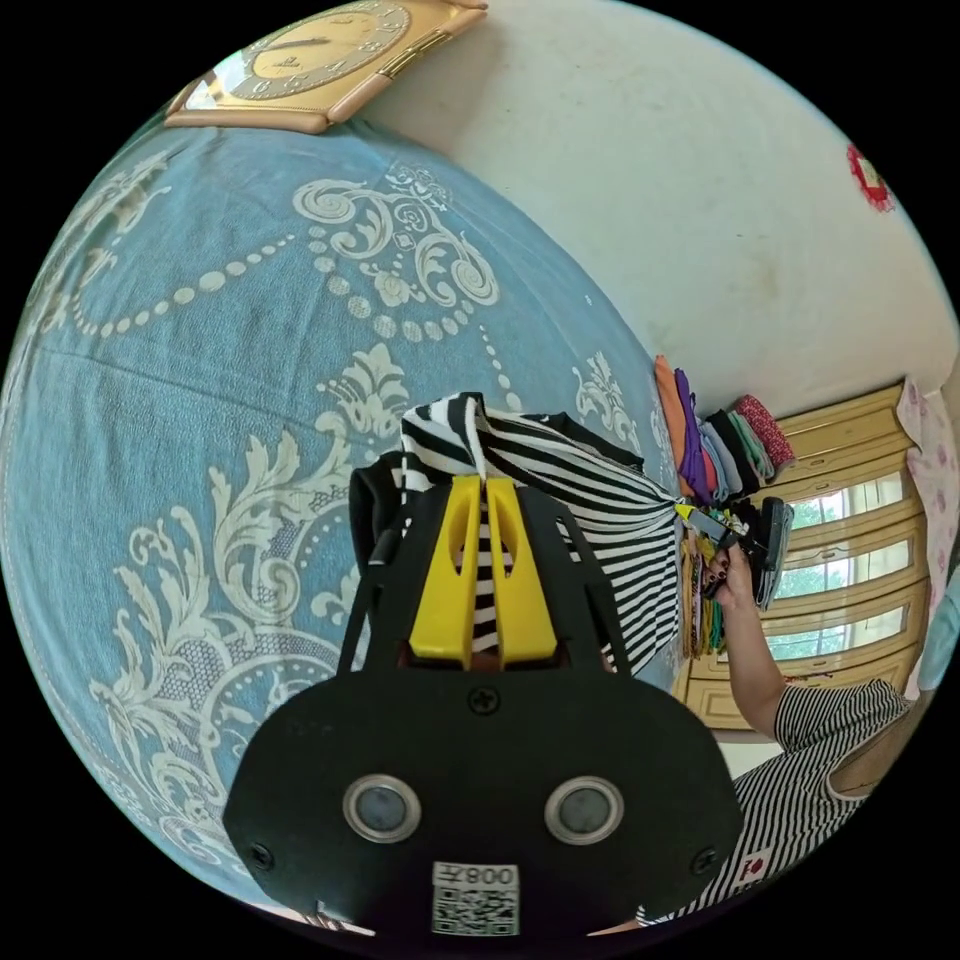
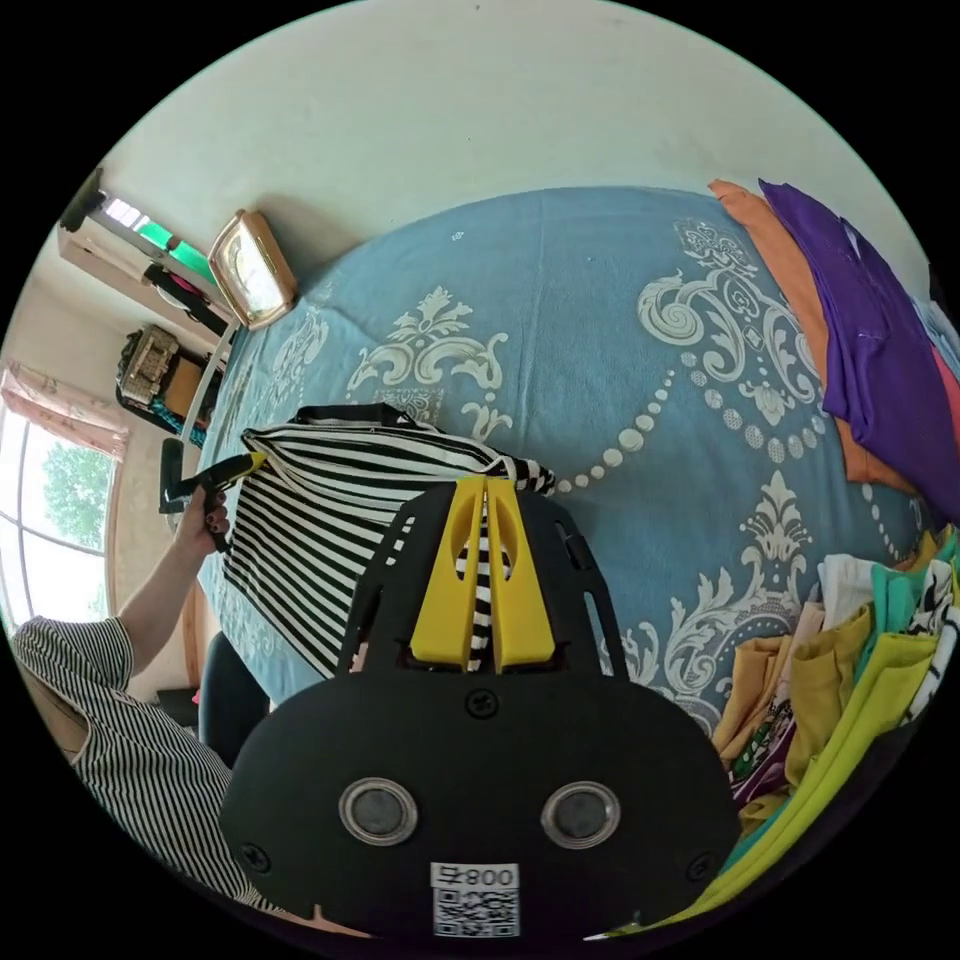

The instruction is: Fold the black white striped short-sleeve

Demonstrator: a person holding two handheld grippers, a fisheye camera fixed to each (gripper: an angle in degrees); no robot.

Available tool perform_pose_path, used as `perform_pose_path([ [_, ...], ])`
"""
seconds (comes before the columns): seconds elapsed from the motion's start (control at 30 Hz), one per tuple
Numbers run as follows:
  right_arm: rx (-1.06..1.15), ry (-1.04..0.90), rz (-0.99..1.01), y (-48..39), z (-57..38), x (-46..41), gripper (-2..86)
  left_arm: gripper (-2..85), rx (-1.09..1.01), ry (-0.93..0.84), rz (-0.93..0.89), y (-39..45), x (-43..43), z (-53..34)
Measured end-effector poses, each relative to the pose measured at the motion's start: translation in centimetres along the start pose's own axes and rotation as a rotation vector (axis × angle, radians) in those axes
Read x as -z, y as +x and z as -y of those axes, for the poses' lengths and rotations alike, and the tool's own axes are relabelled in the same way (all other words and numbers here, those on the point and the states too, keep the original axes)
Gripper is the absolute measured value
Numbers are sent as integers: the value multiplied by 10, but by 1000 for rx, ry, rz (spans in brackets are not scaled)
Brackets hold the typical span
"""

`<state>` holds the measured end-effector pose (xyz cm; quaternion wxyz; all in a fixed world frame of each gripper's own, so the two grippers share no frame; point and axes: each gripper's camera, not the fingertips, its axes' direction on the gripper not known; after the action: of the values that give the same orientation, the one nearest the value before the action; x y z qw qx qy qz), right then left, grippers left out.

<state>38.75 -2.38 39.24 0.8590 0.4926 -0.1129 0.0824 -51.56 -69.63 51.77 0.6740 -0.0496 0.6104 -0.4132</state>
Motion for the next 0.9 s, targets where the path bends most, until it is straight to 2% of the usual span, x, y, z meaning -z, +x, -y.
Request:
perform_pose_path([
  [0.3, -65, 83, 127, 35, 17, 25, 0, 14, 75, 80, -92, -45, 22, 7],
  [0.4, 12, 103, 134, 19, 5, 34, 0, 20, 97, 109, -147, -59, 28, -6],
  [0.5, 199, -1, 132, -16, -13, 20, 0, 26, 89, 116, -181, -69, 35, -25],
  [0.63, 394, -227, 9, -52, -36, -16, 0, 28, 81, 128, -207, -78, 53, -53],
  [0.73, 432, -299, -78, -59, -40, -32, 0, 27, 66, 127, -194, -80, 66, -68],
  [0.9, 451, -230, -252, -67, -31, -32, 0, 25, 42, 86, -183, -77, 72, -82],
])
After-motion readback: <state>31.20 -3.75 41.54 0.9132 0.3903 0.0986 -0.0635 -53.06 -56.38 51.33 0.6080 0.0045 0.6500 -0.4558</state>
